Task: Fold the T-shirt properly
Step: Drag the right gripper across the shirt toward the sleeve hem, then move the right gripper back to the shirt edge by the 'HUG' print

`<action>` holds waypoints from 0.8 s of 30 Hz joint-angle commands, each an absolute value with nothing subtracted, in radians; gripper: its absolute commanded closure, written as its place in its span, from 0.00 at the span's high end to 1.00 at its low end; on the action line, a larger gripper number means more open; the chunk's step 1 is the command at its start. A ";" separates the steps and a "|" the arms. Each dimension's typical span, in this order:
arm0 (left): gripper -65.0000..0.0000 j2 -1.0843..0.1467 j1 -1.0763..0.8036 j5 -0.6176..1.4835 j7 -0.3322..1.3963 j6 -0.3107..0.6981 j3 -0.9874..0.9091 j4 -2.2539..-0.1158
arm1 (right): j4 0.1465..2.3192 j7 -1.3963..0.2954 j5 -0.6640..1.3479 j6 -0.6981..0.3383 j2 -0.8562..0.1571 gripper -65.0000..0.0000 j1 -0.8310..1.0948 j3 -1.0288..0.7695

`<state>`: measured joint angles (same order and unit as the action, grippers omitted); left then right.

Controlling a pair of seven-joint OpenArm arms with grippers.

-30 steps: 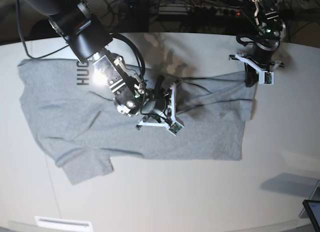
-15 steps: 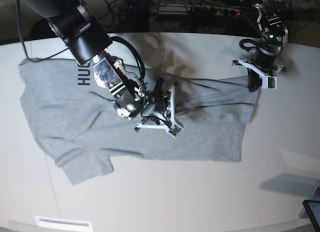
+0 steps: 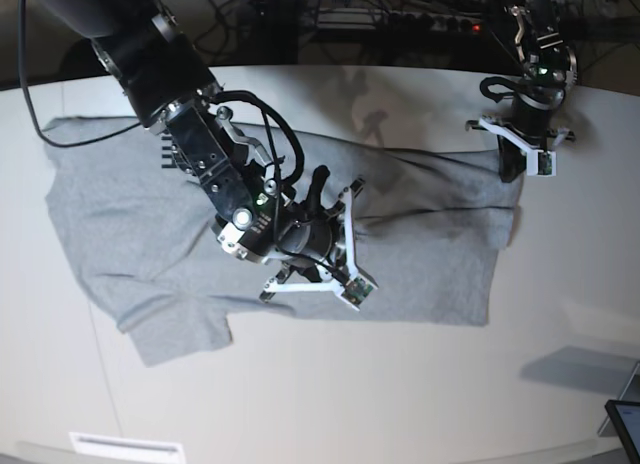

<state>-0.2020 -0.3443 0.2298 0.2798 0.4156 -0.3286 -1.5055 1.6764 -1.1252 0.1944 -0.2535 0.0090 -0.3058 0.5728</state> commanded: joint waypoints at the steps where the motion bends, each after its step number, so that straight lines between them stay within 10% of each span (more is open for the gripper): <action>1: 0.00 -0.209 -0.361 0.188 0.357 0.392 -0.334 -1.506 | 1.693 -1.113 0.179 -0.248 0.008 0.00 -0.320 0.535; 16: 0.01 -0.183 -0.403 0.189 0.360 0.389 -0.335 -1.876 | 1.848 -0.739 -0.102 -0.147 -0.125 0.00 0.007 0.246; 20: 0.27 -0.177 -0.374 0.186 0.363 0.389 -0.329 -1.865 | 1.851 -0.739 -0.125 -0.147 -0.124 0.05 0.062 0.197; 24: 0.57 -0.176 -0.378 0.186 0.363 0.389 -0.323 -1.860 | 1.850 -0.736 -0.125 -0.148 -0.124 0.35 0.096 0.107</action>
